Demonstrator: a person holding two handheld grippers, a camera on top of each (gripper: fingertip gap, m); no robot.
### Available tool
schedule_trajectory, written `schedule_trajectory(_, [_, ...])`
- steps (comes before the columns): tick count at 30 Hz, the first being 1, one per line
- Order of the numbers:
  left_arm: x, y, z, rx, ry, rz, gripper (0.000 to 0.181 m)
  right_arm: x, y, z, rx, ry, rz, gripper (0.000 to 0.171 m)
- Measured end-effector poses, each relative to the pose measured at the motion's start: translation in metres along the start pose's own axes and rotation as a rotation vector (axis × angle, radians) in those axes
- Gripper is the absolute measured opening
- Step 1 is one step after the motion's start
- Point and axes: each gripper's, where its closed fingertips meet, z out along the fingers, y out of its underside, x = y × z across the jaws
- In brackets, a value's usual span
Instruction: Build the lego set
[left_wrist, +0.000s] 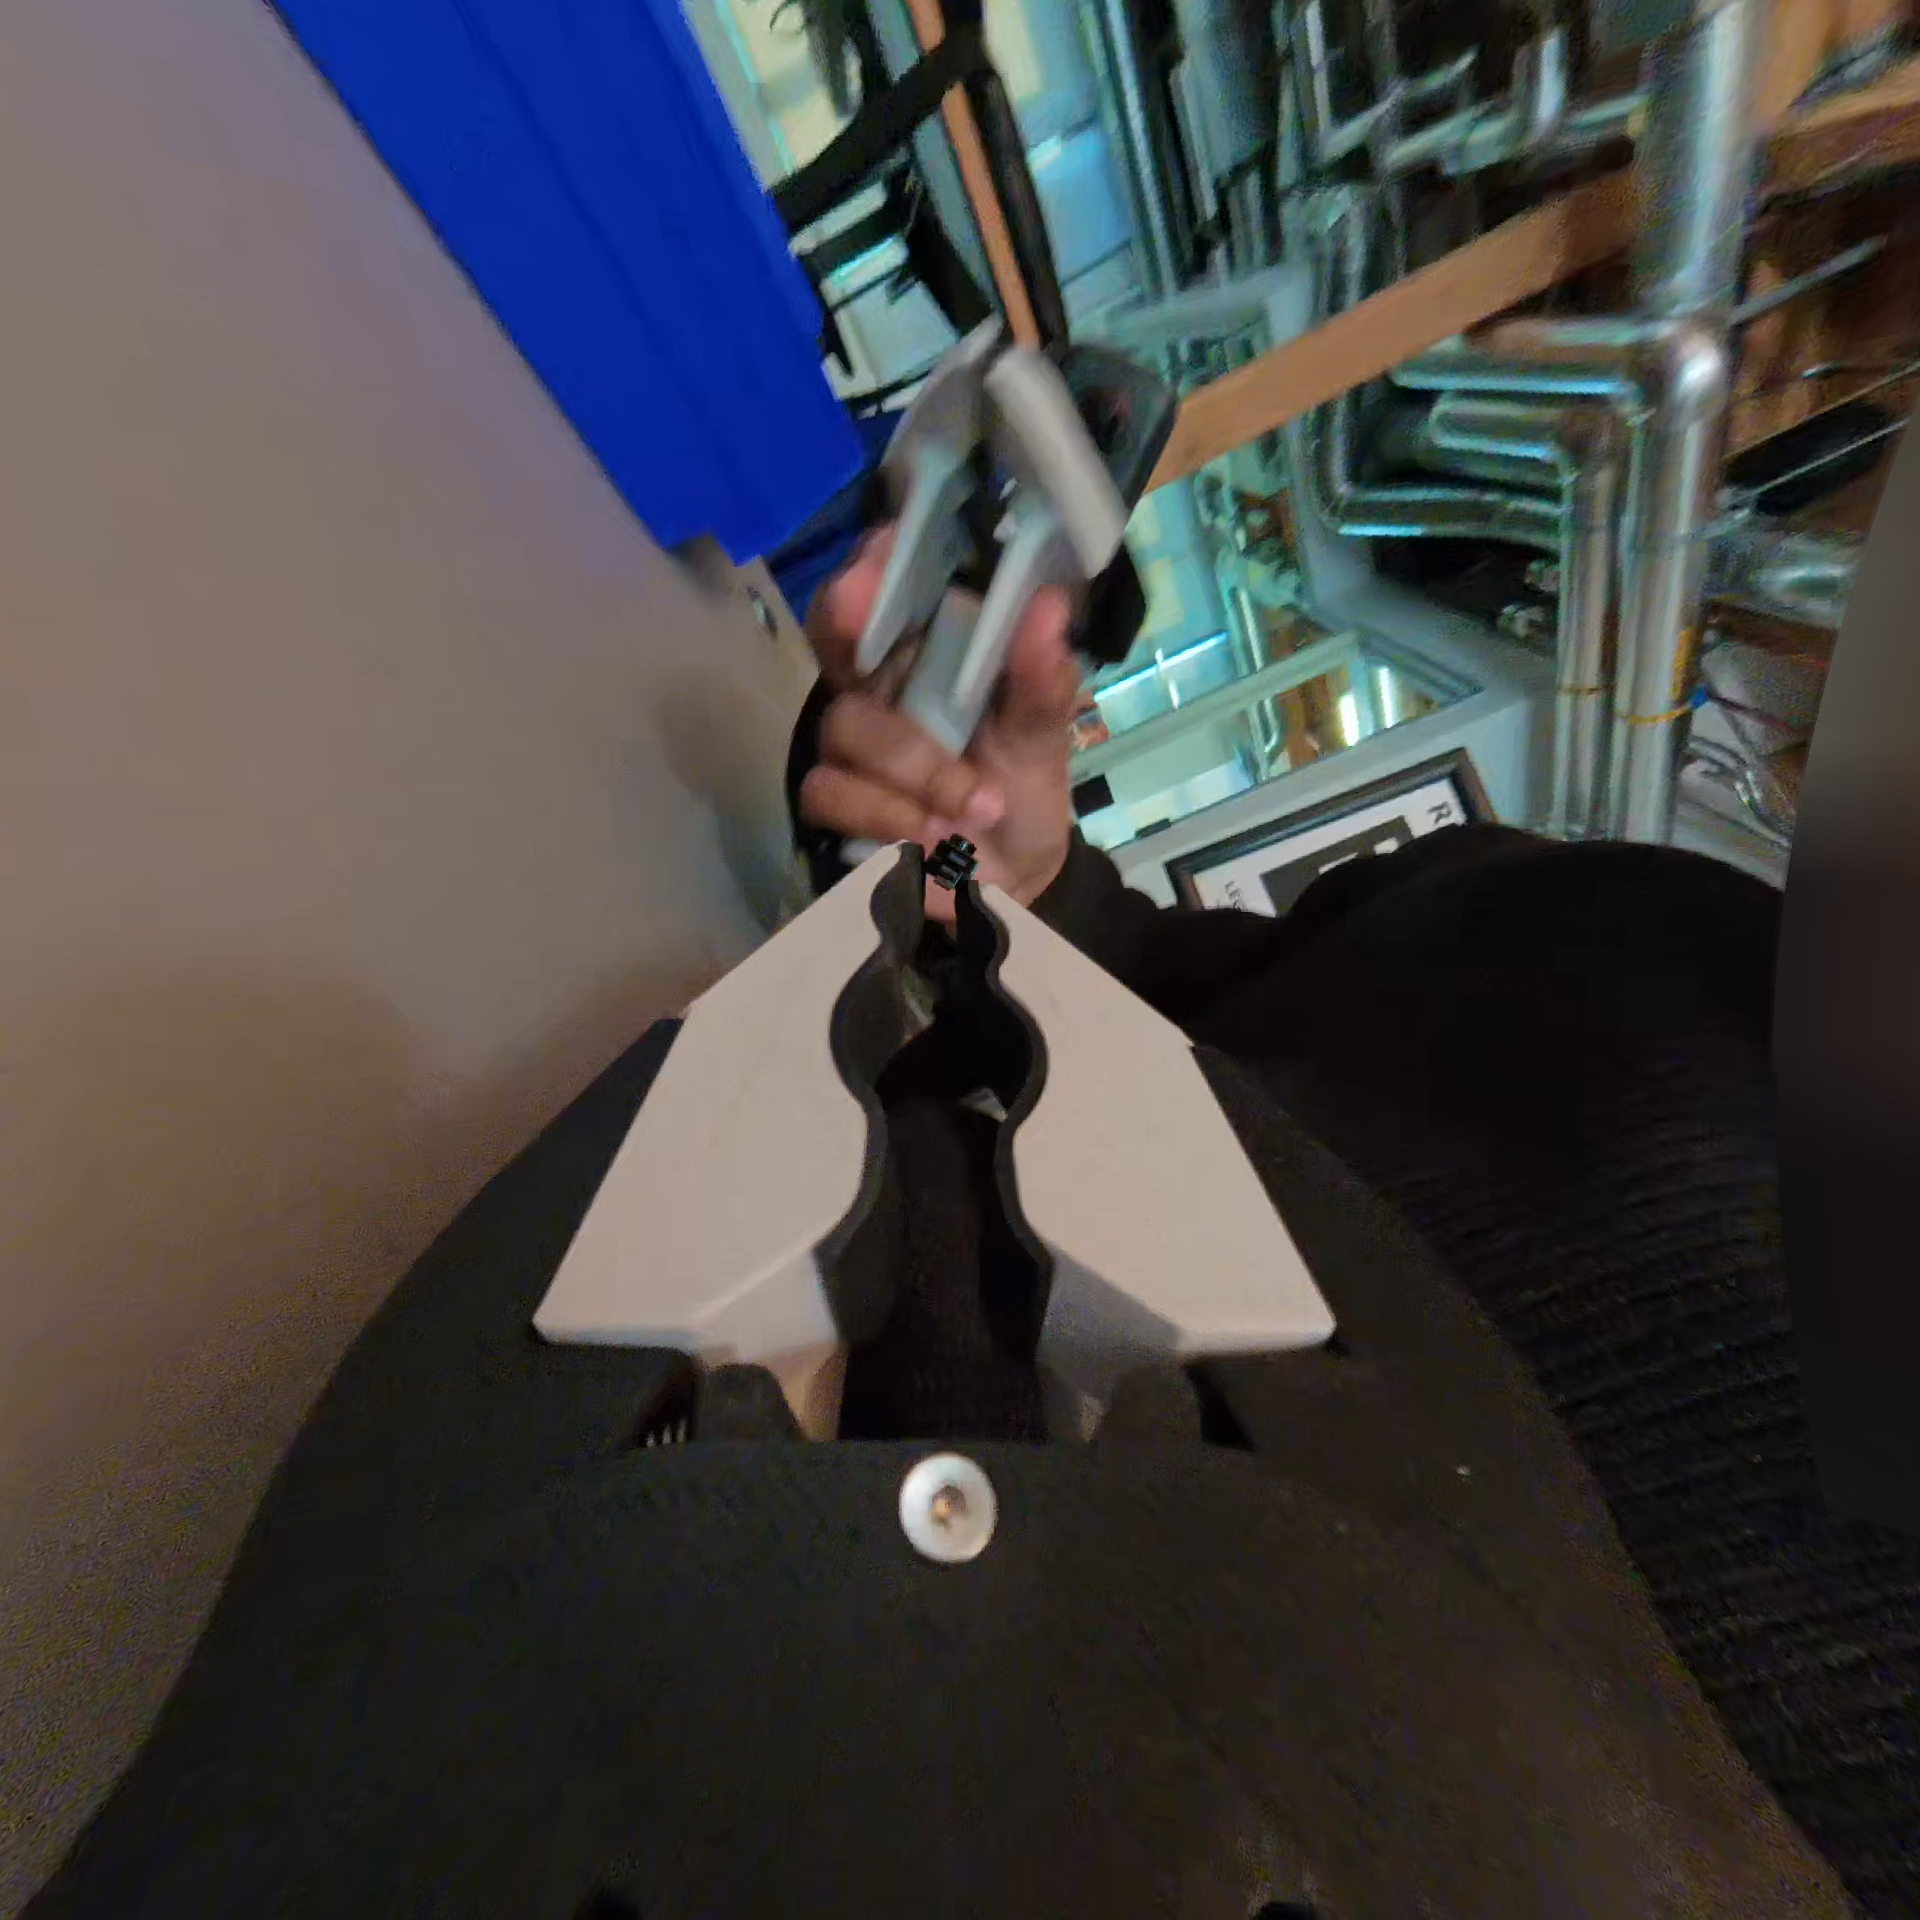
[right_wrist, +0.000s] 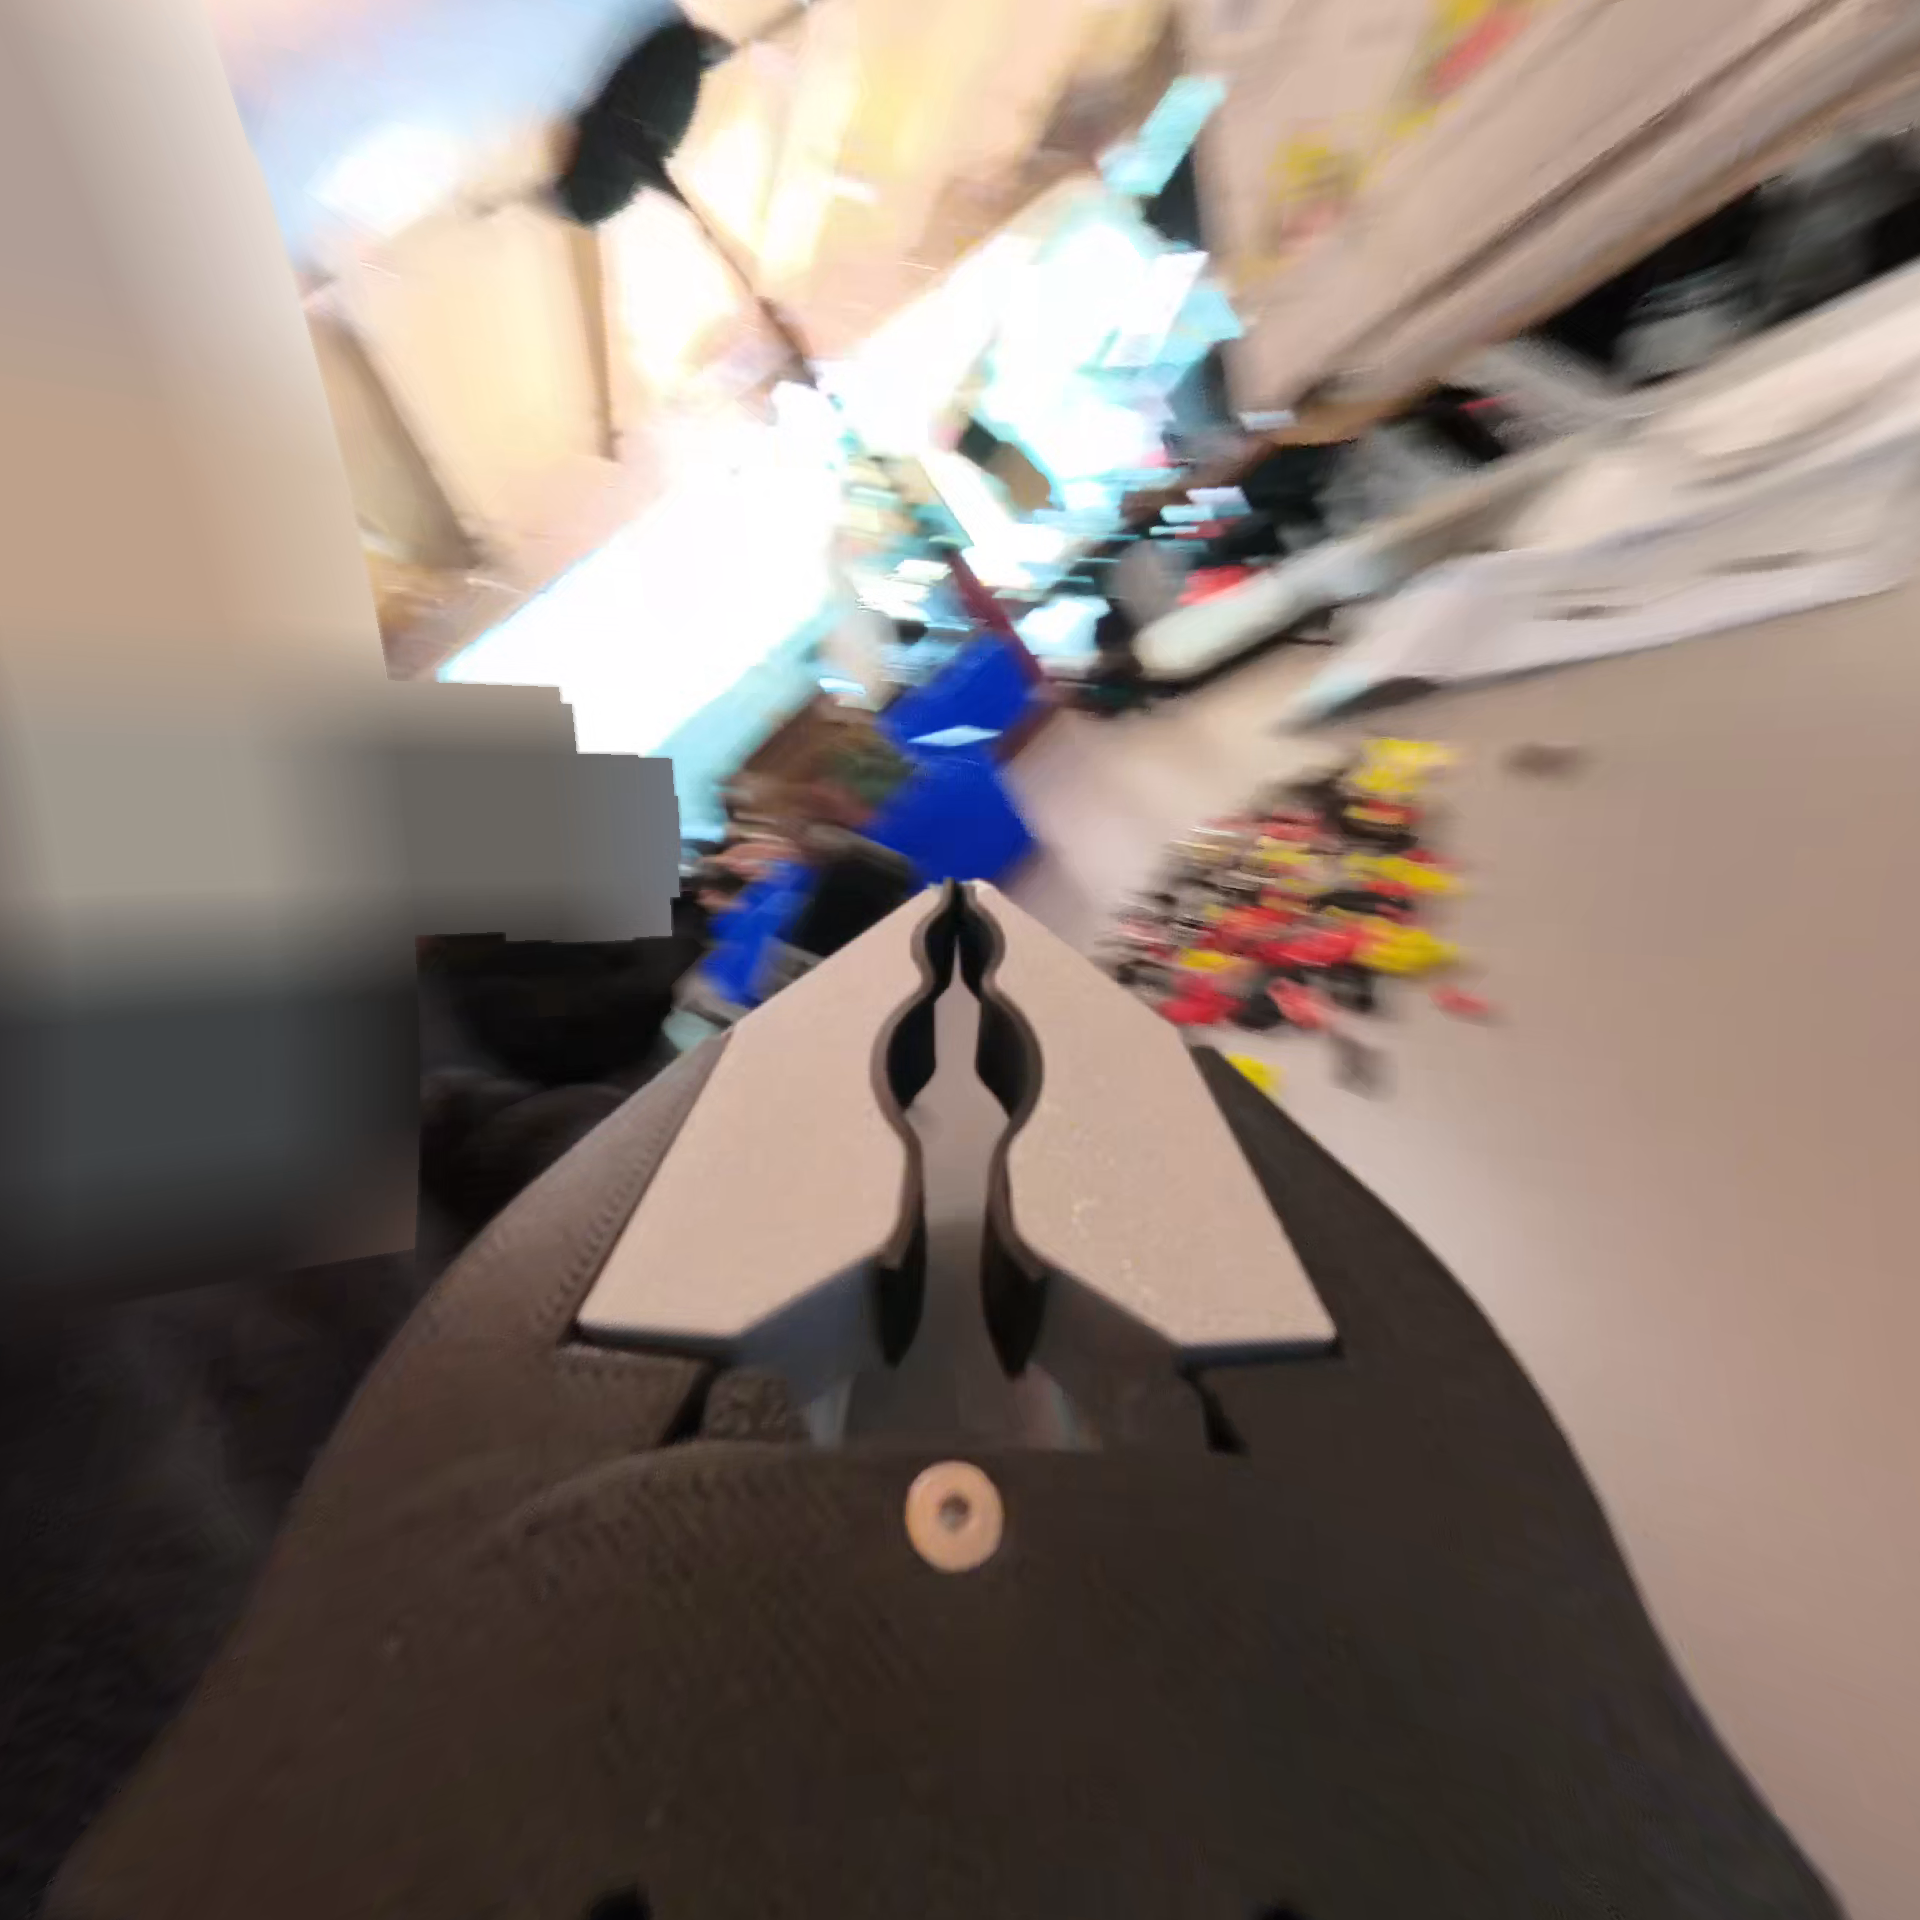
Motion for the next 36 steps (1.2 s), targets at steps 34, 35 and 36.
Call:
schedule_trajectory(34, [0.000,-0.022,-0.013,0.075,-0.029,0.091,0.005,-0.039,0.068,0.023,-0.235,-0.178,0.218,0.005])
schedule_trajectory(35, [0.000,-0.022,-0.013,0.079,-0.029,0.077,0.005,-0.038,0.068,0.023,-0.235,-0.174,0.228,0.005])
schedule_trajectory(36, [-0.001,-0.022,-0.012,0.081,-0.026,0.064,0.005,-0.037,0.069,0.023,-0.232,-0.171,0.243,0.005])
